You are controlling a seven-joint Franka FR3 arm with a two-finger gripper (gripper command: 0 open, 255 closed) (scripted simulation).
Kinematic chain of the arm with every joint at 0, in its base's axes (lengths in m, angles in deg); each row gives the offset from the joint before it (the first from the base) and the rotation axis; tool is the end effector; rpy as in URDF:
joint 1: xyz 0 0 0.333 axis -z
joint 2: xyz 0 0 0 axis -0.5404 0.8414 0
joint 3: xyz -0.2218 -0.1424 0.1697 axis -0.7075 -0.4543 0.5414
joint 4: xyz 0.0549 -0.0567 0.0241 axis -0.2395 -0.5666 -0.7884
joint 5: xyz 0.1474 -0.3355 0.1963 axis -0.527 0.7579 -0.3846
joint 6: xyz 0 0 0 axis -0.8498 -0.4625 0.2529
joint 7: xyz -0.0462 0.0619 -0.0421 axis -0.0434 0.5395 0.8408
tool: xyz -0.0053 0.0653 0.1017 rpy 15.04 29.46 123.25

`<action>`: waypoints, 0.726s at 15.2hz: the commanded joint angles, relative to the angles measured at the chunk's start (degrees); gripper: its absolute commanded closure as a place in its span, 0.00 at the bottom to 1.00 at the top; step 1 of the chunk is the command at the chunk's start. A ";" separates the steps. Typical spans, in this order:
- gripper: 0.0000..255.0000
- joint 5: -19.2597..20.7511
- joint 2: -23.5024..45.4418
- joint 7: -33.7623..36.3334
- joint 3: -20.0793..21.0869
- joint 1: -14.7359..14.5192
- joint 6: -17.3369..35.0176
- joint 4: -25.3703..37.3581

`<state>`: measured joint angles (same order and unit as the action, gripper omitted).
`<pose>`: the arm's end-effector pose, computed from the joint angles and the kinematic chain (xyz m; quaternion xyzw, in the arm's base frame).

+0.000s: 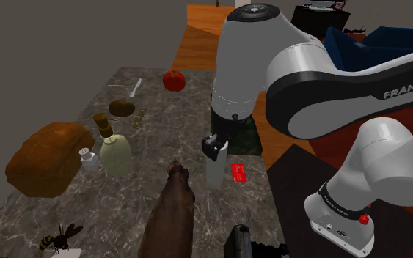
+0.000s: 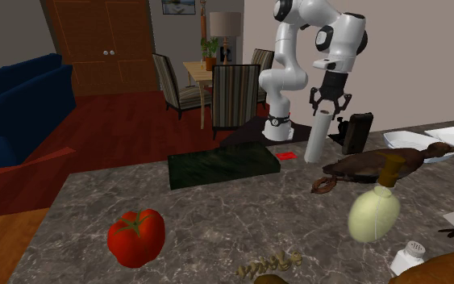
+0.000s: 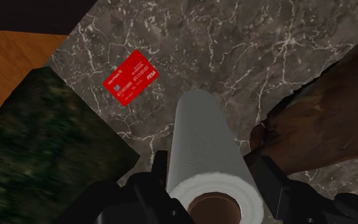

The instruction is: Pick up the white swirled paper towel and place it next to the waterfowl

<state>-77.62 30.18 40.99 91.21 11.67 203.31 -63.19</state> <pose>0.3176 0.2935 0.4177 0.9979 0.0114 0.0530 0.0347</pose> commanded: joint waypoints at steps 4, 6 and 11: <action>1.00 0.09 1.07 0.48 0.52 0.06 3.25 -2.19; 1.00 0.09 1.07 0.48 0.52 0.06 3.25 -2.19; 1.00 0.09 1.07 0.48 0.52 0.06 3.25 -2.19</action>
<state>-77.53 31.25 41.47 91.73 11.73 206.56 -65.37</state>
